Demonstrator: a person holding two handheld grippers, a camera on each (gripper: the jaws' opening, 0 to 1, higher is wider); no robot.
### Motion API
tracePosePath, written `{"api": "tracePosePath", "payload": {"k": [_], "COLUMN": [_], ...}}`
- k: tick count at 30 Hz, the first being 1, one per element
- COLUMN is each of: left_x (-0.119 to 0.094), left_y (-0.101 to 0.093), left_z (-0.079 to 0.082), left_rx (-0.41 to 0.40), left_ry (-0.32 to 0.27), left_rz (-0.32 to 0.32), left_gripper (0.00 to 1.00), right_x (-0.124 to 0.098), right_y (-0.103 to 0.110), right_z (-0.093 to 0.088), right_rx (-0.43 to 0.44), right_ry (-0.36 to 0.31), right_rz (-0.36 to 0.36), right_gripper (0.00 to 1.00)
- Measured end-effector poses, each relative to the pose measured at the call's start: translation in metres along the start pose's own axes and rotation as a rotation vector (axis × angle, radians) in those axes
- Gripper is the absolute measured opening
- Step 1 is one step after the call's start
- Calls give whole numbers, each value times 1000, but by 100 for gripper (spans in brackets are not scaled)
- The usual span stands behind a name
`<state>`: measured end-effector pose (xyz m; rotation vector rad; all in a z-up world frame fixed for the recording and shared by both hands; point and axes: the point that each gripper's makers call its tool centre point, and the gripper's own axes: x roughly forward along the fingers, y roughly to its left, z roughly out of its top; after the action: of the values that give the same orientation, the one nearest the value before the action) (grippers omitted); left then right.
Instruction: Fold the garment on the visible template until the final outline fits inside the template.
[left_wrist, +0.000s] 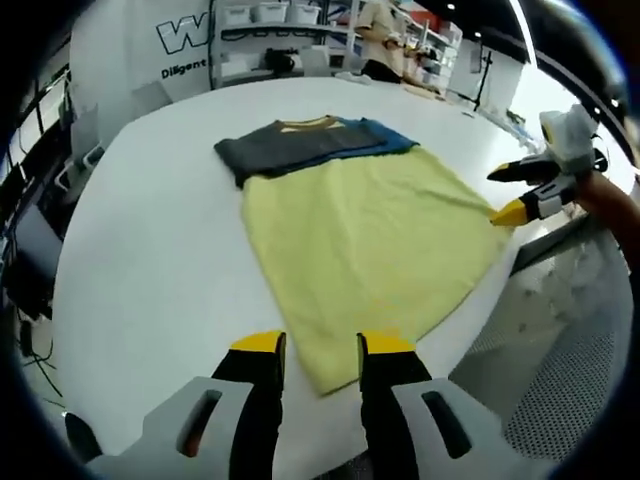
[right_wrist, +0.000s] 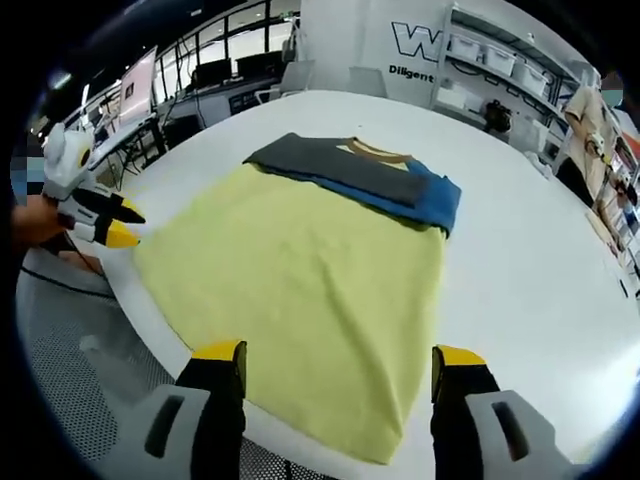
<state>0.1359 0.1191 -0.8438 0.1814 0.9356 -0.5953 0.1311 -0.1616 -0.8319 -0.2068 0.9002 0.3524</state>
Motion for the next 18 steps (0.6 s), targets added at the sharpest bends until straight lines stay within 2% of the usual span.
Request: {"api": "tracePosePath", "payload": {"k": [12, 18], "left_x": [3, 4], "left_y": [-2, 0], "left_z": [-15, -19], "left_rx": [1, -6], "left_ry": [72, 87], "left_rz": [-13, -13], "left_gripper": [22, 21], "right_x": [-2, -3], "right_y": [-6, -12], "right_z": [-14, -28], "right_rx": [40, 64], "right_ry": [61, 120], "right_rz": [7, 5], "right_gripper": [68, 59]}}
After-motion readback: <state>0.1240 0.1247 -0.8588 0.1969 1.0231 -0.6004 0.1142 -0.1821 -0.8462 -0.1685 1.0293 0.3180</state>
